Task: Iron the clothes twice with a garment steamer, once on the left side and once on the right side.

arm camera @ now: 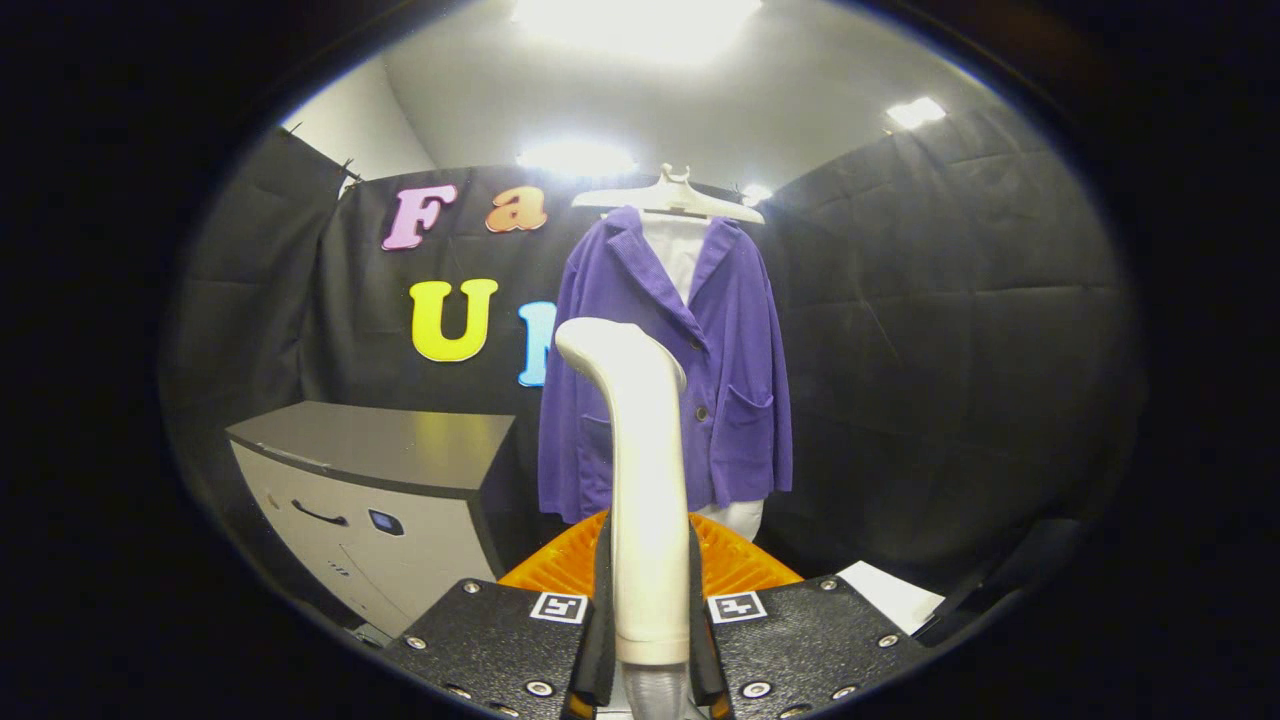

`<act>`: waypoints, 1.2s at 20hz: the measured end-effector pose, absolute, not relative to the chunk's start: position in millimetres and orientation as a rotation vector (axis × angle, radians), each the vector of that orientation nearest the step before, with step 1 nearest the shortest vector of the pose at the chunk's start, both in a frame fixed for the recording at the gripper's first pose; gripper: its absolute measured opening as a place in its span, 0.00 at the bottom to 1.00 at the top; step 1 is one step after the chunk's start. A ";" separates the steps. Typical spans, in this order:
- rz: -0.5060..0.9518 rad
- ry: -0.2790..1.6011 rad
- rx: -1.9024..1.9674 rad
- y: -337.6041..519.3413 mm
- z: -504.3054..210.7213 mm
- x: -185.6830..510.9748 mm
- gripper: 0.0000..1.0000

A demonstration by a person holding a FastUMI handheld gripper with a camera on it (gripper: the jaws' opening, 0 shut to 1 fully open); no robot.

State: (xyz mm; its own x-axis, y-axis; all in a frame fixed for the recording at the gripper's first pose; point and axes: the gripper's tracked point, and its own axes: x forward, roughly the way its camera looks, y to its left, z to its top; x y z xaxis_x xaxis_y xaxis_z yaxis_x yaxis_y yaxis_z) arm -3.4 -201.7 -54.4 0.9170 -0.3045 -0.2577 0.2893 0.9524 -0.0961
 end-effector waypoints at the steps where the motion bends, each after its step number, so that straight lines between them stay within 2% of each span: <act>1: -0.292 0.266 -0.049 -191.7 -48.0 -9.7 0.29; 12: -0.226 0.191 -0.112 -104.7 -7.0 -49.5 0.29; 24: -0.201 0.175 -0.124 -75.5 -7.1 -48.4 0.29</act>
